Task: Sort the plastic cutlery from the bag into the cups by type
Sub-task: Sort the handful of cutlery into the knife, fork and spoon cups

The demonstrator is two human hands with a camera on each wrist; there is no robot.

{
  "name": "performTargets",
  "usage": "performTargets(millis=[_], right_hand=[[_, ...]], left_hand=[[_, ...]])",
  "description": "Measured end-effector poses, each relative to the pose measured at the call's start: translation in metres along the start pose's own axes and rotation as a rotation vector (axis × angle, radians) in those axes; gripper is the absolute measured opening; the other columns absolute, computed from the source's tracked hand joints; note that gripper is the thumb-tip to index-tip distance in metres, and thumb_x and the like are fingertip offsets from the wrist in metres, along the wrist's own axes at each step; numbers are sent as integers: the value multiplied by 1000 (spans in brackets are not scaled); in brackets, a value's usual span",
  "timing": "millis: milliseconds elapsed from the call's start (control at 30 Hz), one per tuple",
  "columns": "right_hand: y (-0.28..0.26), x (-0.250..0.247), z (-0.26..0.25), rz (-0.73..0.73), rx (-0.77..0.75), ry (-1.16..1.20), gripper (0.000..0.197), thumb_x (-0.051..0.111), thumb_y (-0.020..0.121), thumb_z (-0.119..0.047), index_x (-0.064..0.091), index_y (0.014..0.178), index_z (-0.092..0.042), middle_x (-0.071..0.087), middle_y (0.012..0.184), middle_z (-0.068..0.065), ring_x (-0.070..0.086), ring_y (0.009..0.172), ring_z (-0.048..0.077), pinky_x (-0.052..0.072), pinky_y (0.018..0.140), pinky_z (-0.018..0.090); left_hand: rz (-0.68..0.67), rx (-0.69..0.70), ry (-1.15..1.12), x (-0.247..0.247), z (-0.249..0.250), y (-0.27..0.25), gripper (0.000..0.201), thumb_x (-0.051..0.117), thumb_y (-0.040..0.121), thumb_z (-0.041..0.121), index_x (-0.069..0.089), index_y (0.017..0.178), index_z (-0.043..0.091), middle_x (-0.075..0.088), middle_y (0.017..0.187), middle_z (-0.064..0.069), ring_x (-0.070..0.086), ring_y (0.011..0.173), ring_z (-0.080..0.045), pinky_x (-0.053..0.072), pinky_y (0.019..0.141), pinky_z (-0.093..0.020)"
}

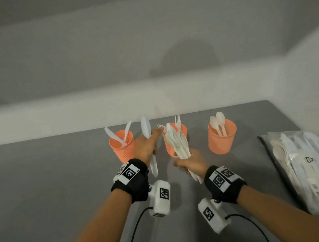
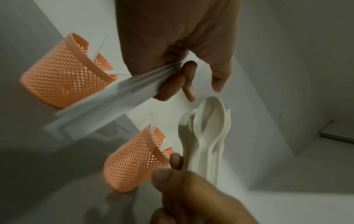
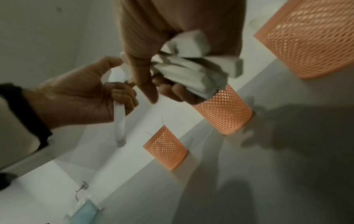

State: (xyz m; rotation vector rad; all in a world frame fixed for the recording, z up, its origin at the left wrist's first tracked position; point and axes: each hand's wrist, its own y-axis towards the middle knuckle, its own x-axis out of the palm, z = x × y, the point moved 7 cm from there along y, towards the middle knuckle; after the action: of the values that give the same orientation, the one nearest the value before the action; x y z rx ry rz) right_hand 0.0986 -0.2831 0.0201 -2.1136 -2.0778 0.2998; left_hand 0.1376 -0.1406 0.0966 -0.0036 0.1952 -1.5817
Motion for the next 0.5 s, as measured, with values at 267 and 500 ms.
performTargets(millis=[267, 500], right_hand=[[8, 5, -3, 92, -75, -145, 47, 76, 69, -11, 57, 112, -13, 57, 70, -6, 49, 52, 10, 39, 47, 22], [7, 6, -6, -43, -1, -68, 20, 70, 78, -5, 56, 81, -19, 58, 64, 3, 49, 43, 10, 42, 42, 19]], left_hand=[[-17, 4, 86, 9, 10, 10, 23, 65, 85, 24, 53, 67, 19, 45, 41, 12, 38, 36, -4, 31, 42, -19], [-30, 14, 182, 10, 13, 29, 16, 60, 88, 19, 55, 75, 11, 48, 61, -1, 38, 47, -12, 32, 41, -15]])
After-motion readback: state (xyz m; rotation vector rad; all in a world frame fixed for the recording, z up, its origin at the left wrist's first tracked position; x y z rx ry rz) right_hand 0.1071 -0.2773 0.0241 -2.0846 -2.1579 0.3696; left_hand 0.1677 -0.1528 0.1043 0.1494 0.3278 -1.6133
